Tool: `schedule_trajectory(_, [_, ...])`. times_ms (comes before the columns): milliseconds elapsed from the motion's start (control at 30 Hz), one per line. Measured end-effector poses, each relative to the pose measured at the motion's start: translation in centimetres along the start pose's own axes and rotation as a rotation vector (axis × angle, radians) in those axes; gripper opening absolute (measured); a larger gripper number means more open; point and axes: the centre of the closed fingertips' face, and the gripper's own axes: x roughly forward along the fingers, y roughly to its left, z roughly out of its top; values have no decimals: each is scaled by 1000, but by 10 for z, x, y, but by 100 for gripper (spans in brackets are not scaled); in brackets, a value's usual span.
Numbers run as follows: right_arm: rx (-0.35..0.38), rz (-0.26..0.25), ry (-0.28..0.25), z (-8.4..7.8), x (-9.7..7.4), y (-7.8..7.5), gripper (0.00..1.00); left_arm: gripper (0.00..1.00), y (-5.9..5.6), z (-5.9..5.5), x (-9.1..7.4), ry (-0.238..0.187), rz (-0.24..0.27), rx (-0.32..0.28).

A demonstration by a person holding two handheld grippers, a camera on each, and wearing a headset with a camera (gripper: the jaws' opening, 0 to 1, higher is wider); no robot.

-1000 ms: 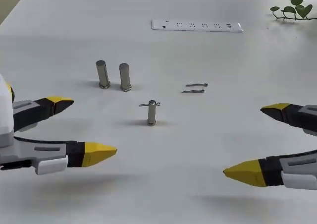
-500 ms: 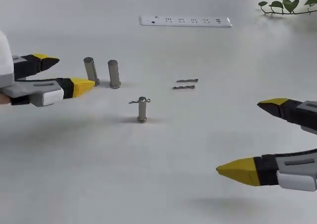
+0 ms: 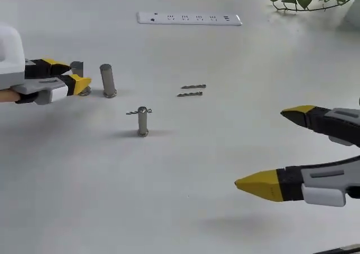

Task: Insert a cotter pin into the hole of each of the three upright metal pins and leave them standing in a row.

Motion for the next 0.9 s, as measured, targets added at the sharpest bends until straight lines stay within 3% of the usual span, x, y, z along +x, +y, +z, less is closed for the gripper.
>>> schedule_trajectory(167, [-1,-2,5,-3,-4,2,95,14,2,-1,4,1,0,2])
schedule_trajectory(333, [3,-6,-4,-3,-7,2,93,10,2,-2,6,6,-10,6])
schedule_trajectory(400, [4,-1,-2,-4,-7,4,92,10,2,-2,6,4,-30,-32])
schedule_trajectory(533, [3,6,6,-7,-7,6,92,10,3,-3,6,24,-2,10])
schedule_trajectory(633, [10,6,12,-9,-7,6,90,9,-2,-1,4,38,22,7])
schedule_trajectory(700, [7,3,11,-10,-7,6,89,9,-7,0,1,48,23,37])
schedule_trajectory(900, [9,-13,-7,-7,-10,3,88,9,-21,14,-16,16,24,12])
